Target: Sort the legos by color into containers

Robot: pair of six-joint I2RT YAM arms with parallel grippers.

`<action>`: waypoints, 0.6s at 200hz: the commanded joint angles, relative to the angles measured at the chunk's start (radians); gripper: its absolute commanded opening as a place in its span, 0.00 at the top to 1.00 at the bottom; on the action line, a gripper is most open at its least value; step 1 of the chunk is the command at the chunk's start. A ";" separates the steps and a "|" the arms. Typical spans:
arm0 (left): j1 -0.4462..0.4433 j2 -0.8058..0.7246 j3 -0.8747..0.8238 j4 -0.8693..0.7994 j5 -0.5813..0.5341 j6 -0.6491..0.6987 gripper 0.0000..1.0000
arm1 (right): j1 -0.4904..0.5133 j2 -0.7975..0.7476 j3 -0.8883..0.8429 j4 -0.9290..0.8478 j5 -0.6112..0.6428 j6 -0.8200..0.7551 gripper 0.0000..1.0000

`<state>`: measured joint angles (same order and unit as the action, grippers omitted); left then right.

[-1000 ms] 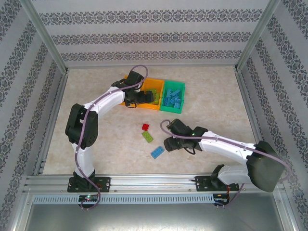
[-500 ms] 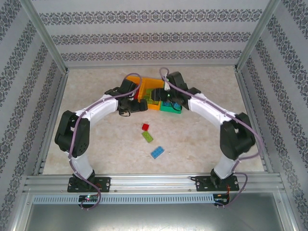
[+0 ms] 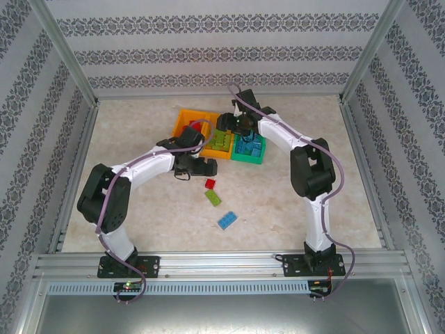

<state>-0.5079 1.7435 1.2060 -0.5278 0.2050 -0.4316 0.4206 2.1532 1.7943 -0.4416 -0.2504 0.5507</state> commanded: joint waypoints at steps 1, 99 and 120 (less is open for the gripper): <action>-0.023 0.014 0.000 0.023 0.023 0.080 0.03 | -0.003 0.020 0.059 -0.040 -0.030 0.009 0.31; -0.073 0.136 0.071 -0.038 0.038 0.120 0.14 | -0.013 -0.046 0.018 -0.047 -0.012 -0.003 0.18; -0.078 0.156 0.079 -0.050 0.024 0.115 0.25 | -0.022 -0.086 -0.027 -0.035 -0.001 -0.005 0.18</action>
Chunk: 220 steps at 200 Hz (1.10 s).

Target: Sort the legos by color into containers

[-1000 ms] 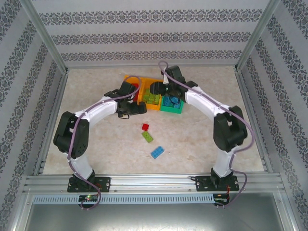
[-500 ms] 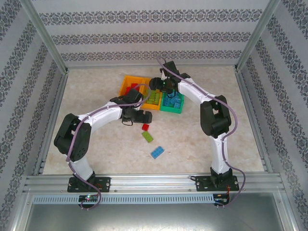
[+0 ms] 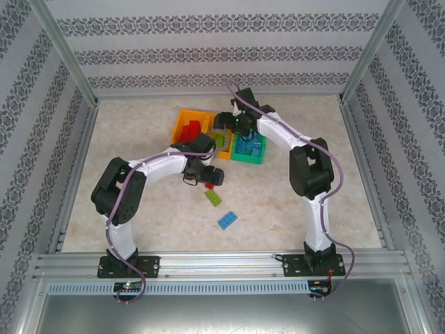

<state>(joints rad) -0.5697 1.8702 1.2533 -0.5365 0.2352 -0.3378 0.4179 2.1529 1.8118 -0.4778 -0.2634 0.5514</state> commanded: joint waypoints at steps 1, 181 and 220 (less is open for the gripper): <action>-0.016 0.030 0.032 -0.042 -0.007 0.022 0.26 | -0.020 -0.087 -0.046 0.002 0.013 -0.006 0.18; -0.033 0.030 0.109 -0.104 -0.158 -0.002 0.66 | -0.114 -0.414 -0.413 0.059 0.079 -0.044 0.18; -0.001 -0.016 0.179 -0.126 -0.210 0.003 0.66 | -0.101 -0.494 -0.539 0.105 0.086 -0.088 0.17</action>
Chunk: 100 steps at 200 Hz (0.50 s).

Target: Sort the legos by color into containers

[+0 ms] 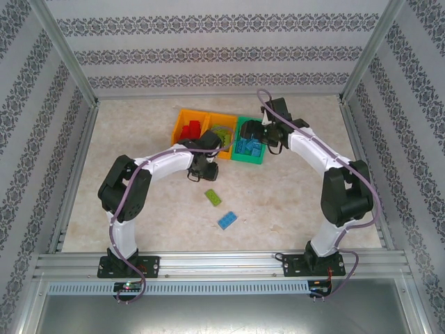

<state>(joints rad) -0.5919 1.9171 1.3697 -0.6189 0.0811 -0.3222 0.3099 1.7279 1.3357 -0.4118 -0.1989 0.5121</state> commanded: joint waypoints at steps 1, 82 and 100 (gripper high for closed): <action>0.022 -0.065 0.064 -0.044 -0.056 -0.012 0.66 | 0.007 -0.071 -0.064 0.040 0.021 -0.050 0.17; 0.149 -0.067 0.254 -0.068 -0.058 0.023 0.65 | 0.015 -0.170 -0.237 0.067 0.049 -0.049 0.16; 0.191 -0.064 0.270 -0.045 -0.073 -0.020 0.63 | 0.014 -0.179 -0.257 0.070 0.050 -0.045 0.16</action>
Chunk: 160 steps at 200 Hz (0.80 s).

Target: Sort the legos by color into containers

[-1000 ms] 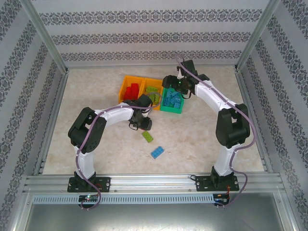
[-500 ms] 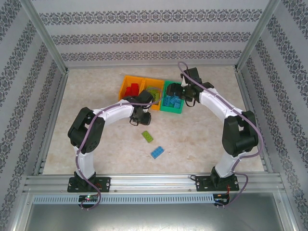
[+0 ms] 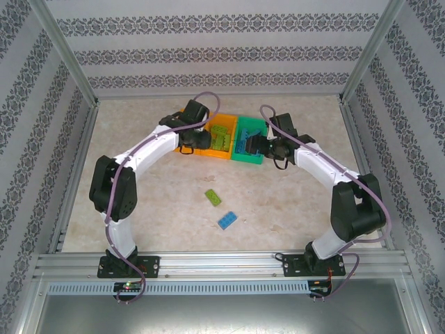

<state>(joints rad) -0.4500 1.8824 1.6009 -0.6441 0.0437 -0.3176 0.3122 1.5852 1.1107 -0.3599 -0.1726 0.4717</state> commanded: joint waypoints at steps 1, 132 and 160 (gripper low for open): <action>0.052 -0.029 0.040 -0.019 -0.037 -0.030 0.64 | 0.011 -0.037 -0.033 0.019 0.023 -0.003 0.16; 0.160 0.229 0.259 -0.038 0.005 -0.140 0.41 | 0.007 -0.037 -0.090 -0.012 0.201 0.068 0.19; 0.161 0.220 0.255 -0.043 0.023 -0.149 0.30 | -0.007 0.021 -0.058 -0.001 0.197 0.058 0.22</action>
<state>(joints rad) -0.2989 2.1162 1.8240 -0.6491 0.0517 -0.4454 0.3199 1.5681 1.0336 -0.3576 -0.0216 0.5224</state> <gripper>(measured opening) 0.674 0.787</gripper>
